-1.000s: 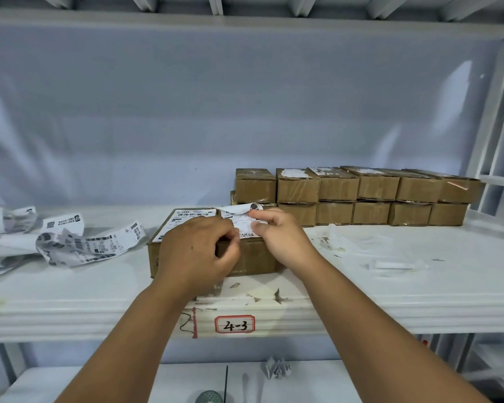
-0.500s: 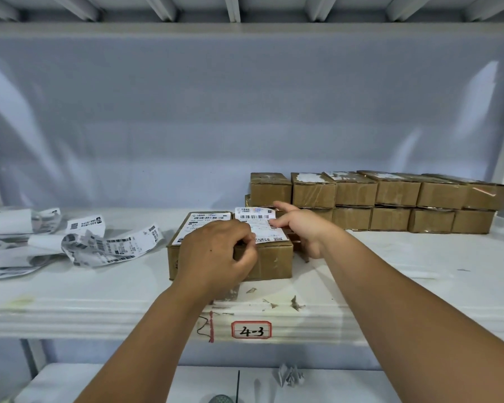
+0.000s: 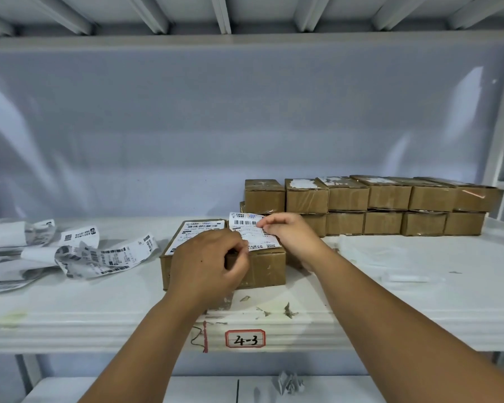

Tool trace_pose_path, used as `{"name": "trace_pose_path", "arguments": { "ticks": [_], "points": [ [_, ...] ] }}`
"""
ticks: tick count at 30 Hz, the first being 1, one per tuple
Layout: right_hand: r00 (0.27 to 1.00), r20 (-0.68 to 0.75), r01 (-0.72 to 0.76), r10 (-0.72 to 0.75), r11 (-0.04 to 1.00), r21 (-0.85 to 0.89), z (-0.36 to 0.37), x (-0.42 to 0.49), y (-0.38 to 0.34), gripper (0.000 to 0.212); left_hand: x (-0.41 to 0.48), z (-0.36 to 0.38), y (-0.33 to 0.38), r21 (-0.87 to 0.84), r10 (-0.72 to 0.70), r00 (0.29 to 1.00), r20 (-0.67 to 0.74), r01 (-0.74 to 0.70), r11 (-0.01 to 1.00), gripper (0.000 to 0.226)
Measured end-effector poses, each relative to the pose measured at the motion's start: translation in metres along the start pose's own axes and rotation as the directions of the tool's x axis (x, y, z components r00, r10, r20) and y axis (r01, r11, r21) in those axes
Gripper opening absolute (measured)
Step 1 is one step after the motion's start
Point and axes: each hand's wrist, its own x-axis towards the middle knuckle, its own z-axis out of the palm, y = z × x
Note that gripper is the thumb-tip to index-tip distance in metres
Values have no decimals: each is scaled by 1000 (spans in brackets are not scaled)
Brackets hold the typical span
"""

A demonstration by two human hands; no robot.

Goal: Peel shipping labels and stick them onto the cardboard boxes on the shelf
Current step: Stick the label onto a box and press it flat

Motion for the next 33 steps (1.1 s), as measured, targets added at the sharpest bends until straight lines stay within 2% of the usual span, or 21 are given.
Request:
{"name": "trace_pose_path", "arguments": {
  "ticks": [3,8,12,15,18,21,23,25,27,29,32,33],
  "points": [
    [987,110,-136,119,978,156,-2,-5,-6,30,0,0,0,20,-9,1000,1,9,1000,27],
    [975,134,-193,176,973,127,2,-5,-6,34,1,-3,2,49,-49,998,29,48,998,28],
    [963,192,-219,190,966,140,3,-4,-4,33,22,-13,9,46,-164,967,195,158,986,36],
    [954,252,-189,163,979,82,0,-4,-2,42,51,-23,6,25,-217,903,371,224,974,30],
    [946,292,-161,140,986,48,-2,-4,-2,50,73,-20,4,125,-180,815,550,133,983,17],
    [944,304,-154,131,987,51,-2,-3,0,55,81,-13,1,136,-170,650,740,103,985,34],
    [944,305,-149,128,988,45,-3,-3,0,57,82,-12,-7,103,-167,539,826,147,984,46],
    [941,319,-137,118,990,39,-4,-2,0,59,82,-12,-15,68,-165,463,871,219,973,61],
    [940,328,-115,89,992,60,-6,-3,1,58,80,-11,-19,72,-171,442,881,230,970,69],
    [953,301,-72,43,994,86,-6,-3,1,53,79,-8,-20,94,-175,453,874,194,976,75],
    [983,167,75,-72,997,-12,-4,0,5,38,77,-7,-17,92,-158,473,867,160,983,78],
    [982,165,96,-92,995,-20,-5,1,6,36,77,-8,-16,87,-152,478,865,156,984,77]
  ]
}}
